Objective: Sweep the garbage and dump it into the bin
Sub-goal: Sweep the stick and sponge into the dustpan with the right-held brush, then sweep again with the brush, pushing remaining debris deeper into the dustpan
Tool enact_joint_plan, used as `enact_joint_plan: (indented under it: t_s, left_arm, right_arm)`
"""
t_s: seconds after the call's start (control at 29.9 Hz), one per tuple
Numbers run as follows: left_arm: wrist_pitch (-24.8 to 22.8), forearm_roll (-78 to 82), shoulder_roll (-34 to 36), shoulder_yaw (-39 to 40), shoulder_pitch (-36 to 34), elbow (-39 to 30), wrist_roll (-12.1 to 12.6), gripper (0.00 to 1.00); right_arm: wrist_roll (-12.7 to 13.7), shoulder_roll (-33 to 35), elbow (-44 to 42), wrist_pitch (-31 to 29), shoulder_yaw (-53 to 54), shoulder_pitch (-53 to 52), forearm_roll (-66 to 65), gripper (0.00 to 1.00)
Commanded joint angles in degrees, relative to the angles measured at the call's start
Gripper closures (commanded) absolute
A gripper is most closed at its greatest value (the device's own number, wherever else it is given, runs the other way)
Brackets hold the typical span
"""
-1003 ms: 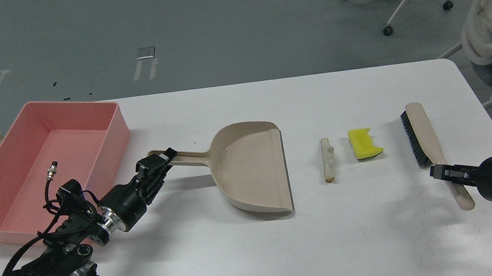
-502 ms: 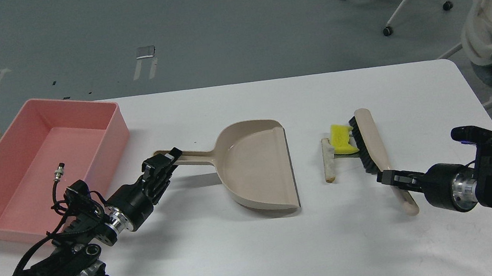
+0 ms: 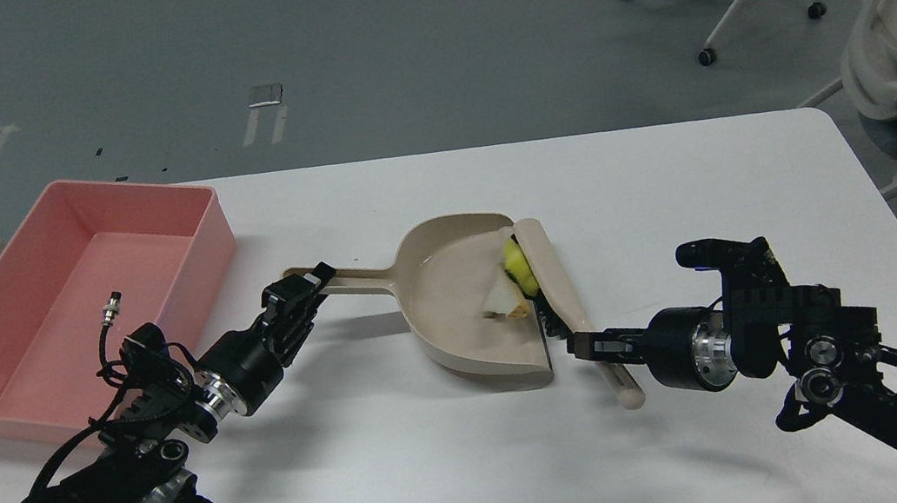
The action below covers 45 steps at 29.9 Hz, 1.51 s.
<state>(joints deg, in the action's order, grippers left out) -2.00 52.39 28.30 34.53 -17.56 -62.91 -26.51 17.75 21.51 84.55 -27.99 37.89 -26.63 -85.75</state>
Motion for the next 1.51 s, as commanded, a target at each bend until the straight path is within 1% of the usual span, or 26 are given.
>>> enact_joint_plan:
  t_s: [0.0,0.17,0.27,0.33,0.4,0.43,0.57,0.64,0.9,1.0,1.24,1.47]
  left_arm:
    - [-0.02,-0.01,-0.17,0.01,-0.01,-0.19,-0.03,0.93]
    - [-0.02,-0.01,-0.08,0.01,-0.01,-0.28,-0.03,0.93]
    - [-0.11,-0.01,0.09,0.01,-0.19,-0.28,-0.03,0.93]
    - [-0.20,-0.01,0.27,0.10,-0.19,-0.28,-0.03,0.93]
    - [-0.28,-0.01,0.27,0.28,-0.19,-0.20,-0.12,0.93]
    - [-0.28,-0.01,0.27,0.45,-0.19,-0.19,-0.12,0.93]
    - [-0.20,-0.01,0.09,0.63,-0.10,-0.28,-0.12,0.93]
    - [-0.11,-0.01,0.09,0.72,-0.01,-0.28,-0.12,0.93]
    - [-0.28,-0.79,0.01,1.07,-0.19,-0.28,-0.20,0.92]
    - [-0.20,-2.81,0.01,0.89,-0.36,-0.19,-0.12,0.92]
    - [-0.02,-2.73,-0.52,0.36,-0.72,-0.02,0.23,0.92]
    - [0.07,-2.64,-0.70,-0.16,-0.63,0.42,0.50,0.92]
  right_arm:
    - [0.01,-3.48,-1.22,-0.01,-0.71,-1.41,0.05,1.00]
    - [0.01,-7.26,-0.96,-0.01,-0.36,-2.81,0.23,1.00]
    - [0.01,-7.36,-0.43,-0.01,-0.27,-3.61,0.40,1.00]
    - [0.01,-6.22,0.44,-0.01,0.17,-4.57,0.75,1.00]
    - [-0.08,-3.85,1.41,-0.01,1.92,-4.49,0.84,1.00]
    - [-0.08,-1.40,1.76,-0.01,2.80,-4.31,1.28,1.00]
    - [-0.26,3.45,2.20,-0.01,3.33,-4.40,3.74,1.00]
    - [-0.43,7.39,2.46,-0.01,5.43,-4.31,4.97,1.00]
    - [-1.13,16.45,4.31,-0.01,6.94,-3.17,10.25,1.00]
    - [-1.84,17.78,4.40,-0.01,7.20,-2.03,10.34,1.00]
    - [-1.84,16.55,5.98,-0.01,8.34,-0.53,10.34,1.00]
    - [-0.96,8.92,6.86,-0.01,7.82,-1.50,10.34,1.00]
